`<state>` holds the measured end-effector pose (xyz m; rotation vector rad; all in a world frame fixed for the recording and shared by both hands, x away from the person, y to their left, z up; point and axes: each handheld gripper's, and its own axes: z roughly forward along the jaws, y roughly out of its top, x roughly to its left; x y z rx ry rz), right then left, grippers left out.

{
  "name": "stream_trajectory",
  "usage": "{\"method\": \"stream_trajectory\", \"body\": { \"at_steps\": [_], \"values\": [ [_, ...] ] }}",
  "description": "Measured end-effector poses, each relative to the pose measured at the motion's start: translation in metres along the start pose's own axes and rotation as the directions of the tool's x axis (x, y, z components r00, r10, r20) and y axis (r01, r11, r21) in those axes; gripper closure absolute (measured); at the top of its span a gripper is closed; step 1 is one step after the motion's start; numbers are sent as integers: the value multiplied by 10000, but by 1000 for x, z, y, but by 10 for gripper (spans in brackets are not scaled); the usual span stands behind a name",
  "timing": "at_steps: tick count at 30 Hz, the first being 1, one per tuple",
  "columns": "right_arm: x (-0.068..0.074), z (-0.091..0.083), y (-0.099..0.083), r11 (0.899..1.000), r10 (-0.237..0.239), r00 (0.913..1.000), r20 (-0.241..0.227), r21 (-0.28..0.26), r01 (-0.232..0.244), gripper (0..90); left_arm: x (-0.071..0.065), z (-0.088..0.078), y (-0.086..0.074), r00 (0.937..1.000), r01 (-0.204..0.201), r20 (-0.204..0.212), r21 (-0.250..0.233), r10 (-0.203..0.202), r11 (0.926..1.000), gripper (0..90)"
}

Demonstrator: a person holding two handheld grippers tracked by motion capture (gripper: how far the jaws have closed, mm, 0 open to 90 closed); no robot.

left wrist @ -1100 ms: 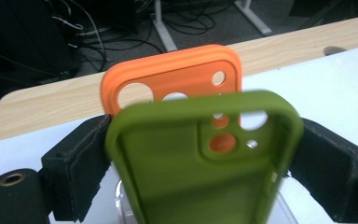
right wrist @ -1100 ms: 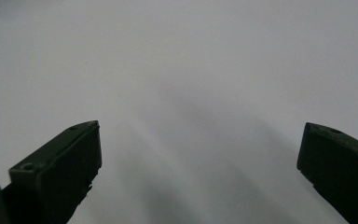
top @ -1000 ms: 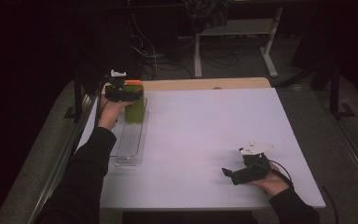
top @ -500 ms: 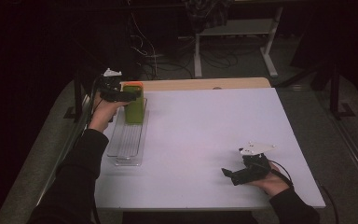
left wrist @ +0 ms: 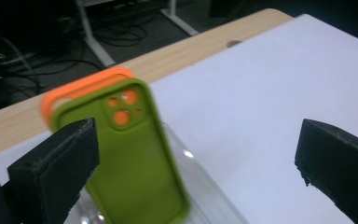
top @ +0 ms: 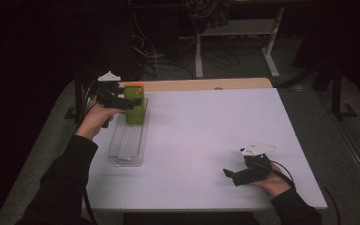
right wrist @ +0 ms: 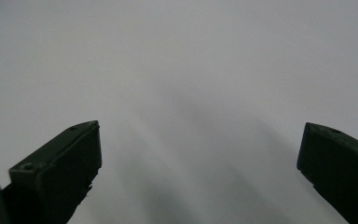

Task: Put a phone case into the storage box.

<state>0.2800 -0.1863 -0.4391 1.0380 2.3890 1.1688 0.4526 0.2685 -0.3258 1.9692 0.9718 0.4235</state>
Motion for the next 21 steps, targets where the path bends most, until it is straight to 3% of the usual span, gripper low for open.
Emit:
{"method": "stream_trajectory", "body": {
  "at_steps": [6,16,21],
  "values": [
    [0,-3,3,10000,-1,10000,-38,-23,1,0,-16,-9,-6,9975,-285,646,100,278,9995,0],
    [-2,-10,11,9999,-32,10000,-75,-145,31,0,-40,-22,-18,9899,-851,1142,45,840,9964,0],
    [-2,-11,13,9999,-31,9999,-104,-164,30,0,-51,-25,-29,9860,-924,1393,24,912,9957,0]
  ]
}}
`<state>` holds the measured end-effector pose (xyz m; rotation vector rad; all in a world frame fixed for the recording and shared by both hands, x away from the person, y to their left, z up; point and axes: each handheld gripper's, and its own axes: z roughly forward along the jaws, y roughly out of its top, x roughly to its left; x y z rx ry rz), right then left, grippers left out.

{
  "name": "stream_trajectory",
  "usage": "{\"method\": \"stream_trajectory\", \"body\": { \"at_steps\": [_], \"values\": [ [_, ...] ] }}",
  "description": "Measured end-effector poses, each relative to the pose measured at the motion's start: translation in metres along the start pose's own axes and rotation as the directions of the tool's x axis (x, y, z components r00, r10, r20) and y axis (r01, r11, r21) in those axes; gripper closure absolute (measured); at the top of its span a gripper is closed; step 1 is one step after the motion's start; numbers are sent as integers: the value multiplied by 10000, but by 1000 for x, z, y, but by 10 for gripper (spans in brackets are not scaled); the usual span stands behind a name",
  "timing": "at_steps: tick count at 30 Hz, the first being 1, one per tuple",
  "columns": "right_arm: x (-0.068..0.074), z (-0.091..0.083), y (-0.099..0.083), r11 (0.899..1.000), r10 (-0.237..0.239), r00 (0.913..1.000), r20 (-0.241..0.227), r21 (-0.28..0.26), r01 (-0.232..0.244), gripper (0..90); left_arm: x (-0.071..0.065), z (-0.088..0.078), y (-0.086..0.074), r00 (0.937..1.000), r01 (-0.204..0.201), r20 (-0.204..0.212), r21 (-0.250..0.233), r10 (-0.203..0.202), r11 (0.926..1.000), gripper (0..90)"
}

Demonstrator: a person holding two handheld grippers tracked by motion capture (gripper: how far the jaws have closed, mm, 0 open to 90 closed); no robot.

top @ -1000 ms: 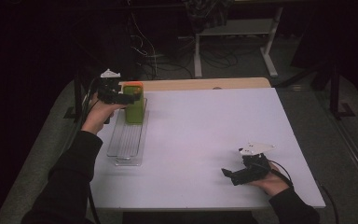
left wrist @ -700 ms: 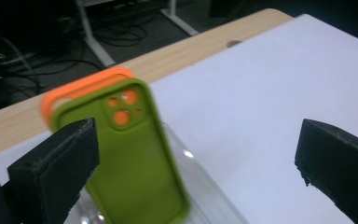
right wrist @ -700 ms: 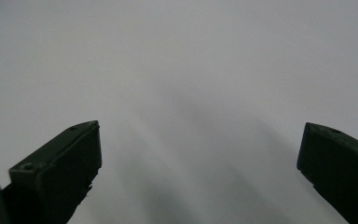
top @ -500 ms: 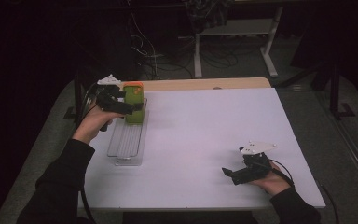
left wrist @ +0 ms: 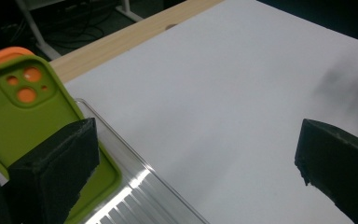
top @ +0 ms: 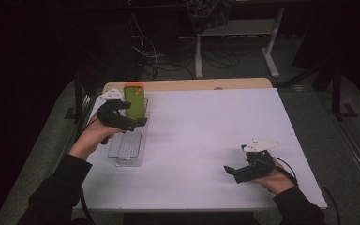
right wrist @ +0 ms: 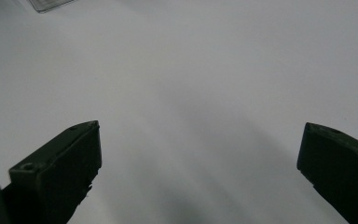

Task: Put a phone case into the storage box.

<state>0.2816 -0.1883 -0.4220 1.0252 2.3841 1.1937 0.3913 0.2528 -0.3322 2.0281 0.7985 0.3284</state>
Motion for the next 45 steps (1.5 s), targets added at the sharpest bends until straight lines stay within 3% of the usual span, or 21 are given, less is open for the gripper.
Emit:
{"method": "stream_trajectory", "body": {
  "at_steps": [14,26,45],
  "values": [
    [1,-3,5,10000,-99,9999,-33,-11,99,0,-22,-6,-30,9995,-209,230,72,208,9998,0],
    [2,-3,6,9998,-220,9998,-21,0,220,0,-35,-7,-53,9966,-773,300,208,767,9968,0],
    [3,-3,4,9996,-291,9995,-141,4,291,0,-50,-9,-83,9941,-1005,447,371,988,9942,0]
  ]
}}
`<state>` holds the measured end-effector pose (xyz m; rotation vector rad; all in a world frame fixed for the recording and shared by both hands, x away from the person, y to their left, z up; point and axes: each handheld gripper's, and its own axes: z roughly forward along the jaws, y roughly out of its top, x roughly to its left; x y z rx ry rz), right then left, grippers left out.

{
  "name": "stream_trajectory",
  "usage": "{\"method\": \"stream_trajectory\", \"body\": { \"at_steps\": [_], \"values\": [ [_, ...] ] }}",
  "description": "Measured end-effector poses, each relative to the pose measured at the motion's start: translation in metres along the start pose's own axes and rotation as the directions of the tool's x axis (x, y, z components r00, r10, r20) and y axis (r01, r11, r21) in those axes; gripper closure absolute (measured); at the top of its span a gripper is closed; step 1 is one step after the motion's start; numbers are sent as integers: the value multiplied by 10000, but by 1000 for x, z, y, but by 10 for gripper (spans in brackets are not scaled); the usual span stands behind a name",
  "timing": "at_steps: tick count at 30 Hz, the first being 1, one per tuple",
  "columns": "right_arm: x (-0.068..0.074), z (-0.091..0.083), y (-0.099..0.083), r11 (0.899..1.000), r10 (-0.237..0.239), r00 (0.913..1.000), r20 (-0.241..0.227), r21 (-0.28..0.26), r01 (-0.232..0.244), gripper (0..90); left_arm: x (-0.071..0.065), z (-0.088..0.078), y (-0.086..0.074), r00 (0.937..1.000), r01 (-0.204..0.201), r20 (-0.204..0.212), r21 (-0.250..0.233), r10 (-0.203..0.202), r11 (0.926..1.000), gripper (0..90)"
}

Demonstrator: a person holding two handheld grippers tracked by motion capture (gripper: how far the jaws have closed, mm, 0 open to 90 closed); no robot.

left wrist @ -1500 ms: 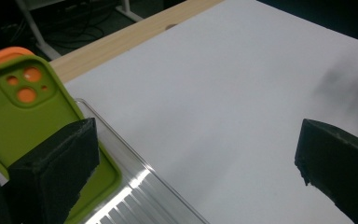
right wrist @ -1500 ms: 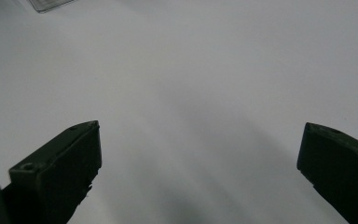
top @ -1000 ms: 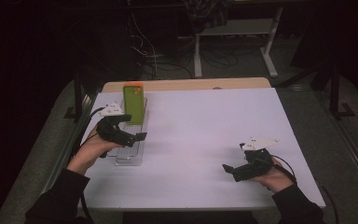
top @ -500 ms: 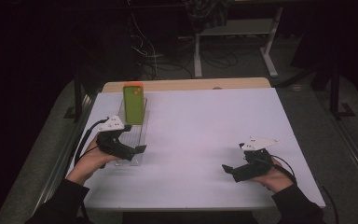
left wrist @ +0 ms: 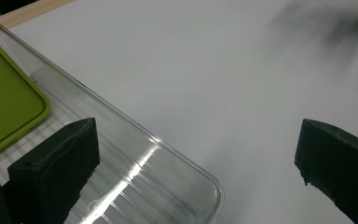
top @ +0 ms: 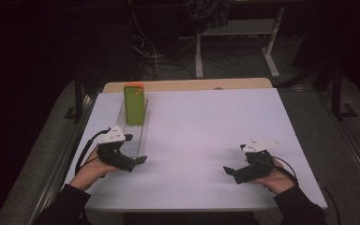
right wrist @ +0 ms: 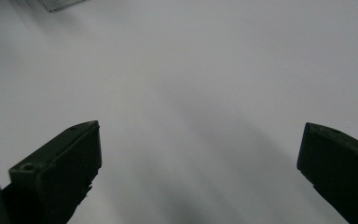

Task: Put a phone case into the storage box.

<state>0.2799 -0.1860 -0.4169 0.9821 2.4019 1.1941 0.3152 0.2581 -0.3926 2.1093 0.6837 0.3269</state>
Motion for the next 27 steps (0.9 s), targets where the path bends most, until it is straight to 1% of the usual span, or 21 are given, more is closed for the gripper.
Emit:
{"method": "stream_trajectory", "body": {
  "at_steps": [3,4,5,6,8,12,14,21,24,26,27],
  "values": [
    [1,0,-1,10000,80,10000,-30,17,-80,0,-2,0,-3,9999,-57,122,-66,57,10000,0],
    [1,-1,-1,10000,28,10000,-35,9,-28,0,-2,0,-3,9998,-82,169,-81,84,9999,0],
    [1,-1,-1,10000,49,10000,-46,-15,-49,0,-3,0,-4,9998,-37,201,-107,40,9999,0],
    [0,-1,-1,10000,-2,10000,-32,-58,2,0,-3,0,-4,9997,-155,192,-96,157,9998,0],
    [0,-2,-1,10000,16,10000,-30,-64,-16,0,-4,0,-4,9996,-185,200,-49,185,9998,0],
    [0,-4,-1,9999,9,10000,-9,-137,-9,0,-5,-1,-5,9996,-176,239,-72,178,9998,0],
    [-1,-4,-1,9998,46,10000,-9,-174,-46,0,-5,0,-6,9996,-95,250,-88,98,9999,0],
    [-1,-4,-1,9998,68,10000,-24,-177,-69,0,-4,-1,-7,9994,-145,302,-52,147,9999,0],
    [-1,-5,-1,9998,-3,10000,-15,-198,2,0,-4,-1,-7,9994,-138,308,-62,139,9999,0],
    [-1,-5,-1,9998,3,10000,-44,-209,-4,0,-5,-1,-7,9994,-152,295,-27,153,9999,0],
    [0,-5,-1,9998,77,10000,-63,-186,-78,0,-5,-1,-7,9994,-137,303,-27,138,9999,0]
  ]
}}
